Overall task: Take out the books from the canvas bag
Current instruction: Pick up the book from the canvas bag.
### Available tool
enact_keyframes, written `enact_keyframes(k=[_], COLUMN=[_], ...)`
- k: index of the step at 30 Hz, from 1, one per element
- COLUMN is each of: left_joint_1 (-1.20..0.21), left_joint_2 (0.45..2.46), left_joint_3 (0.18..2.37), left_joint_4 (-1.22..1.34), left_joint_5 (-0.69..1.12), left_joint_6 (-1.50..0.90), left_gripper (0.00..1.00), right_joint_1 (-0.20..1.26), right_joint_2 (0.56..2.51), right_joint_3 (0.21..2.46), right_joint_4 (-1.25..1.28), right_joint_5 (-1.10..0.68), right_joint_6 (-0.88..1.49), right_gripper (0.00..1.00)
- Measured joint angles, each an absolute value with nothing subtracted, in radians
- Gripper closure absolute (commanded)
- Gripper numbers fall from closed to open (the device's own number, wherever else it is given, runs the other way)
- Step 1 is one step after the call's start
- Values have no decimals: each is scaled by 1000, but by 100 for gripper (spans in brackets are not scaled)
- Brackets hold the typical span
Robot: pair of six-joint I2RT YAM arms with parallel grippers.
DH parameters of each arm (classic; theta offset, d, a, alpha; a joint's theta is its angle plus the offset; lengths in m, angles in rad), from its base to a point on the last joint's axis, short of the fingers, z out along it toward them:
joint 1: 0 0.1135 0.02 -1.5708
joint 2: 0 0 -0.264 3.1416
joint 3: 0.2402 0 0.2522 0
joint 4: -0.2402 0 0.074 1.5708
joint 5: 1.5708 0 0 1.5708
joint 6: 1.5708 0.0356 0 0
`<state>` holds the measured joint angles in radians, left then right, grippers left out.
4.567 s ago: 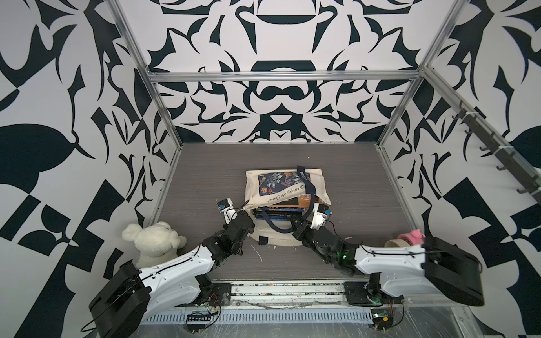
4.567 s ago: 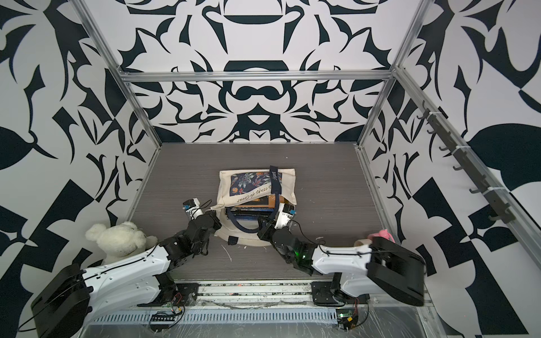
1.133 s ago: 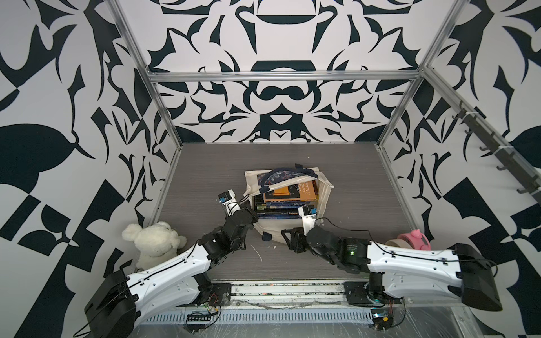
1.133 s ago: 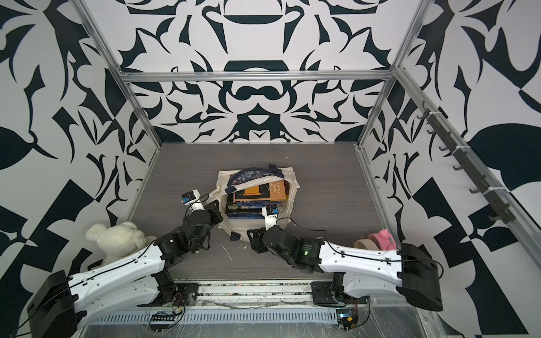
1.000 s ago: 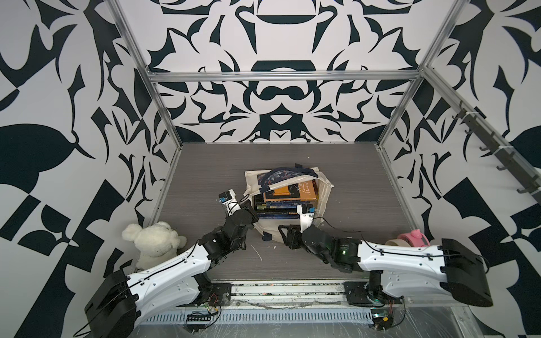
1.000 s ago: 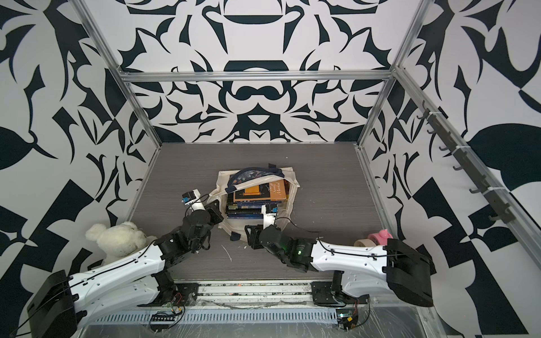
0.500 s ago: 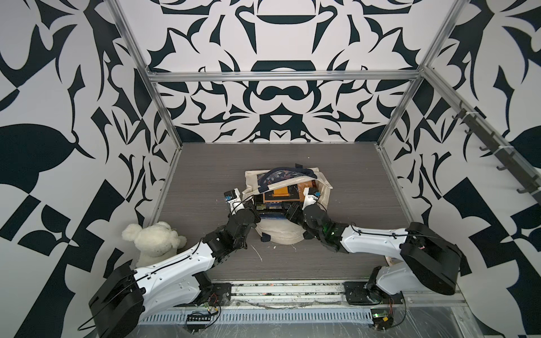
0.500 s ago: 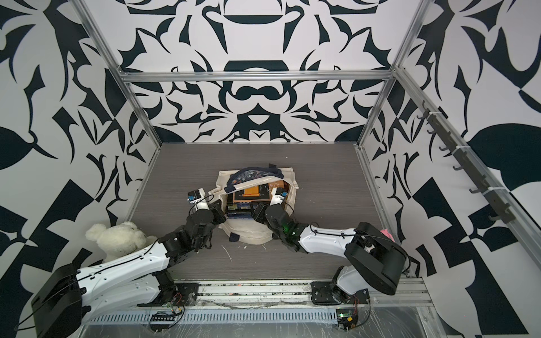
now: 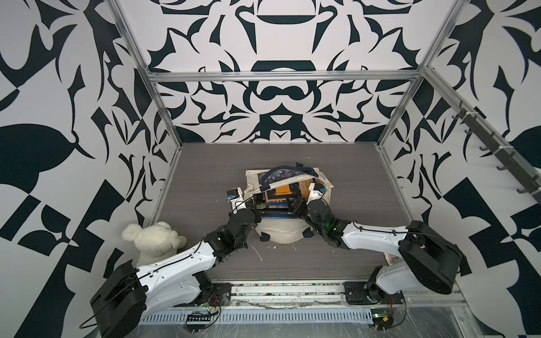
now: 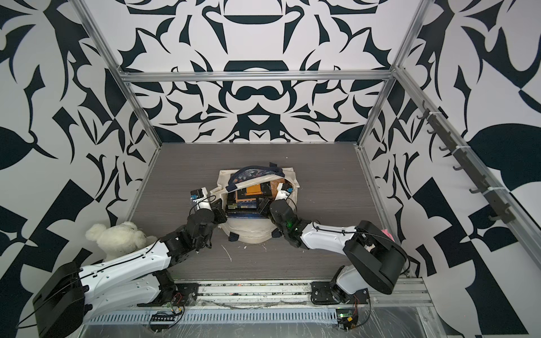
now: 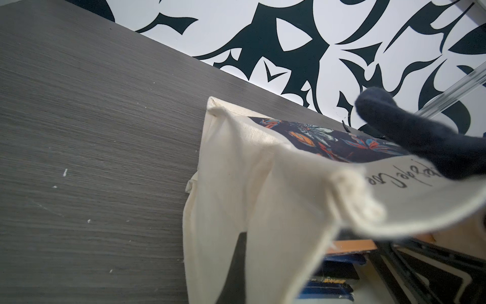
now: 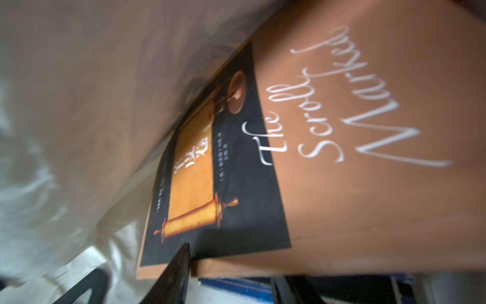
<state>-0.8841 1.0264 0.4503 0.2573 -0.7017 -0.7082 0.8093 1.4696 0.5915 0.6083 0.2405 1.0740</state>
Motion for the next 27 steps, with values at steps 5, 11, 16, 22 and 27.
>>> enact_keyframes(k=[5, 11, 16, 22, 27], left_joint_1=[-884, -884, -885, -885, -885], left_joint_2=[1010, 963, 945, 945, 948], left_joint_3=[445, 401, 369, 335, 304], left_joint_4=[258, 273, 298, 344, 392], left_joint_5=[-705, -719, -731, -745, -750], left_joint_6=[-678, -638, -618, -607, -601], left_gripper=[100, 100, 100, 100, 100], right_joint_1=[780, 731, 719, 719, 714], right_joint_2=[1507, 1589, 1658, 1703, 1735], right_joint_3=[647, 750, 824, 867, 903], right_joint_4=[598, 580, 575, 578, 580], right_joint_5=[243, 221, 178, 149, 122], right_joint_6=[1063, 1044, 1036, 1032, 1037], right_gripper=[51, 50, 48, 47, 52])
